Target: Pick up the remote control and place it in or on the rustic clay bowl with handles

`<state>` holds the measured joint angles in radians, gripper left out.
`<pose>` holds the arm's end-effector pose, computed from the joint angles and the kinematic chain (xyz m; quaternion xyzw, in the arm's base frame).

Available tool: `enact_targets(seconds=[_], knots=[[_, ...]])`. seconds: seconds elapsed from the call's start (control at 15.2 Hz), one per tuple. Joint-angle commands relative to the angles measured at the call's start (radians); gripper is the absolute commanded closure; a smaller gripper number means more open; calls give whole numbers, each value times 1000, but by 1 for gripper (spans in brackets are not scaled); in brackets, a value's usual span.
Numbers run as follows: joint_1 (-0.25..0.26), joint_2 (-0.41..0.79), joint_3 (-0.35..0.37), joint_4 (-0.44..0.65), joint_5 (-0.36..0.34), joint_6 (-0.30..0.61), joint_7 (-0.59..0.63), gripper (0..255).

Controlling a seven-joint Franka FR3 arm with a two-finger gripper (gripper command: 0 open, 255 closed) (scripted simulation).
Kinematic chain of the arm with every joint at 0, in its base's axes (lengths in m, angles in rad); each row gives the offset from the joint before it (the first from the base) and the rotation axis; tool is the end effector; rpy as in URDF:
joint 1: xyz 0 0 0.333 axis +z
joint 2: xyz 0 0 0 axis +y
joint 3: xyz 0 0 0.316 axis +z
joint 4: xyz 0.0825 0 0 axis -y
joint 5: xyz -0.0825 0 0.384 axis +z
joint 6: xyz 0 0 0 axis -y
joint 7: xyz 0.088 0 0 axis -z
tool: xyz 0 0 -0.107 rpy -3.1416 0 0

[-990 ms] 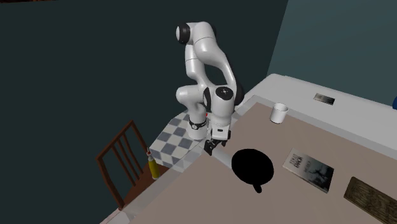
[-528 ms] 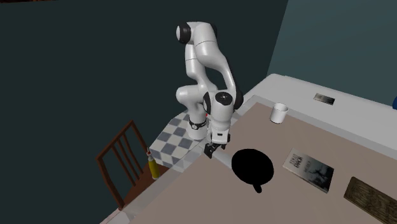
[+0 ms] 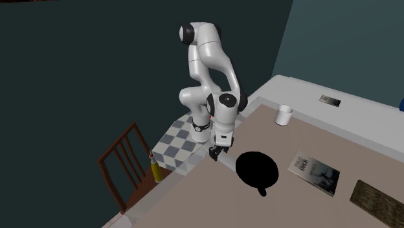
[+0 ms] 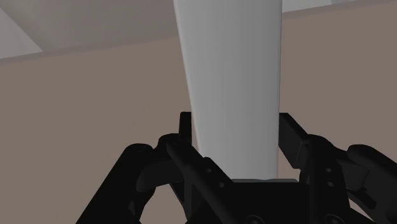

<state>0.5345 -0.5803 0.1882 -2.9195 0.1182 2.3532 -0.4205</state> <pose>0.2447 0.2042 0.3265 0.8702 0.4926 0.0063 0.0085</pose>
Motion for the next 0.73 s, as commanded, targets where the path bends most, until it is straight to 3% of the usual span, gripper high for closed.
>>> enact_targets(seconds=[0.0,0.33,0.66], knots=[[0,0,0,-1,1,0,1,255],[0,1,0,-1,0,0,1,255],[1,-61,-9,35,-4,-98,-1,255]])
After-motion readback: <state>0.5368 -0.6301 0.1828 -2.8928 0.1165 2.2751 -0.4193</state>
